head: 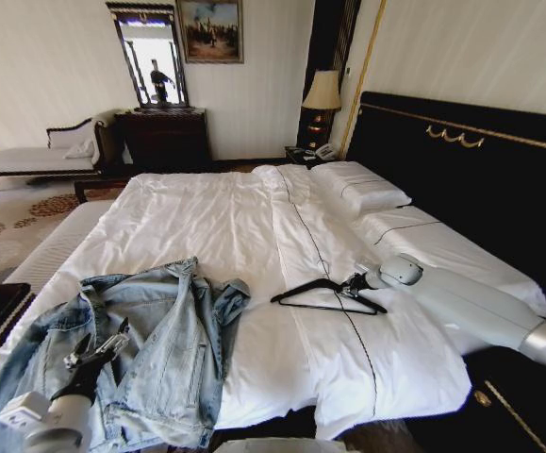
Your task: Pick up the clothes from the bed and hang them on the clothes hanger.
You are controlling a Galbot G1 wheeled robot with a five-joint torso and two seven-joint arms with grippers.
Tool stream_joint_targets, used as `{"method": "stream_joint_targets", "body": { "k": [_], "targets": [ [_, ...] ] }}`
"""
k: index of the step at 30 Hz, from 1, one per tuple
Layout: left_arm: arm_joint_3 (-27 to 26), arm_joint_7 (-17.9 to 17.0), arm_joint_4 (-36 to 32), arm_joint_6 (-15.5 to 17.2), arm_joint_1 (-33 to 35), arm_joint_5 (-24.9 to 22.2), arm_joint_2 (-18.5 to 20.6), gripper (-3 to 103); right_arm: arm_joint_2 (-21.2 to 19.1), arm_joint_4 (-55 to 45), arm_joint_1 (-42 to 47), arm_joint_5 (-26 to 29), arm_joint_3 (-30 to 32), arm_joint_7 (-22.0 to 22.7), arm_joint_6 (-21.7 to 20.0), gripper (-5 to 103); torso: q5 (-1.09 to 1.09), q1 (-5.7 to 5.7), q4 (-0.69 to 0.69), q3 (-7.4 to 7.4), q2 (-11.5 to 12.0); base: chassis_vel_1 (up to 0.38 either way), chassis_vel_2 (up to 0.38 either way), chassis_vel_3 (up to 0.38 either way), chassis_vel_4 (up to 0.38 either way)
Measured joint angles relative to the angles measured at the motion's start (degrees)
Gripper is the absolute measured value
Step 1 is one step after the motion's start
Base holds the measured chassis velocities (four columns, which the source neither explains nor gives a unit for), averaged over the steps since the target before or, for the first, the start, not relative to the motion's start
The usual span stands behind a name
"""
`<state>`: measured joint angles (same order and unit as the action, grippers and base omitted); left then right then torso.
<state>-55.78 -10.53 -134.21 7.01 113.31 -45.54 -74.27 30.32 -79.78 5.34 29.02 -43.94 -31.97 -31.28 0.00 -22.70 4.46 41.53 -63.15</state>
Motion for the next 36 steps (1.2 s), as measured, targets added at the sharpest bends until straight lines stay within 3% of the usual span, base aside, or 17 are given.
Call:
{"method": "stream_joint_targets", "body": {
  "k": [6, 8, 9, 11, 13, 17, 18, 21, 27, 31, 35, 36],
  "targets": [
    [0.72, -0.13, 0.11, 0.00, 0.15, 0.35, -0.14, 100, -1.65, -2.92, 3.10, 0.47, 5.05, 1.82, -0.33, 22, 0.00, 0.00, 0.01, 0.00, 0.00, 0.000, 0.000, 0.000, 0.000],
    [1.02, -0.22, 0.25, 0.00, 0.27, 0.73, -0.19, 100, -2.09, -5.98, 9.01, -0.19, 15.06, 4.35, 0.91, 22, -0.01, 0.00, 0.00, 0.00, 0.00, 0.000, 0.000, 0.000, 0.000],
    [1.02, -0.22, 0.25, 0.00, 0.27, 0.73, -0.19, 100, -2.09, -5.98, 9.01, -0.19, 15.06, 4.35, 0.91, 22, -0.01, 0.00, 0.00, 0.00, 0.00, 0.000, 0.000, 0.000, 0.000],
    [1.08, -0.40, 0.46, -0.12, 0.43, 1.03, -0.14, 100, -1.94, -10.37, 17.90, 0.75, 26.04, 8.01, 2.02, 22, -0.01, 0.00, -0.01, 0.00, 0.00, 0.000, 0.000, 0.000, 0.000],
    [1.10, -0.40, 0.47, -0.14, 0.48, 1.11, -0.13, 100, -1.94, -11.26, 19.23, 0.96, 27.51, 8.50, 2.16, 22, 0.02, 0.00, 0.00, 0.00, 0.00, 0.000, 0.000, 0.000, 0.000],
    [1.39, -0.42, 0.20, -0.36, 1.03, 1.74, -0.16, 100, -2.07, -21.72, 33.85, 1.67, 44.13, 13.99, 8.18, 22, -0.02, 0.01, -0.01, -0.01, -0.01, 0.000, 0.000, 0.000, 0.000],
    [1.39, -0.42, 0.20, -0.36, 1.03, 1.74, -0.16, 100, -2.07, -21.72, 33.85, 1.67, 44.13, 13.99, 8.18, 22, -0.02, 0.01, -0.01, -0.01, -0.01, 0.000, 0.000, 0.000, 0.000],
    [1.71, -0.41, 0.04, -0.41, 1.19, 2.19, -0.36, 100, -0.24, -25.79, 43.88, 0.75, 51.85, 17.18, 11.47, 22, 0.00, 0.01, 0.02, -0.01, 0.00, 0.000, 0.000, 0.000, 0.000],
    [2.36, -0.41, -0.29, -0.44, 1.23, 3.08, -0.53, 100, 2.62, -26.04, 49.39, -1.82, 55.49, 19.48, 17.15, 22, 0.02, 0.01, 0.01, 0.00, 0.00, 0.000, 0.000, 0.000, 0.000],
    [2.58, -0.42, -0.57, -0.45, 1.28, 3.43, -0.86, 100, 3.97, -25.38, 49.75, -6.64, 55.38, 20.46, 21.06, 22, -0.01, 0.01, -0.01, 0.00, -0.01, 0.000, 0.000, 0.000, 0.000],
    [2.25, -0.39, -0.79, -0.66, 1.73, 3.43, -1.27, 100, 5.33, -25.25, 49.58, -18.77, 53.84, 21.69, 25.58, 22, -0.01, 0.01, 0.00, 0.00, 0.00, 0.000, 0.000, 0.000, 0.000],
    [2.25, -0.39, -0.79, -0.66, 1.73, 3.43, -1.27, 100, 5.33, -25.25, 49.58, -18.77, 53.84, 21.69, 25.58, 22, -0.01, 0.01, 0.00, 0.00, 0.00, 0.000, 0.000, 0.000, 0.000]
  ]
}}
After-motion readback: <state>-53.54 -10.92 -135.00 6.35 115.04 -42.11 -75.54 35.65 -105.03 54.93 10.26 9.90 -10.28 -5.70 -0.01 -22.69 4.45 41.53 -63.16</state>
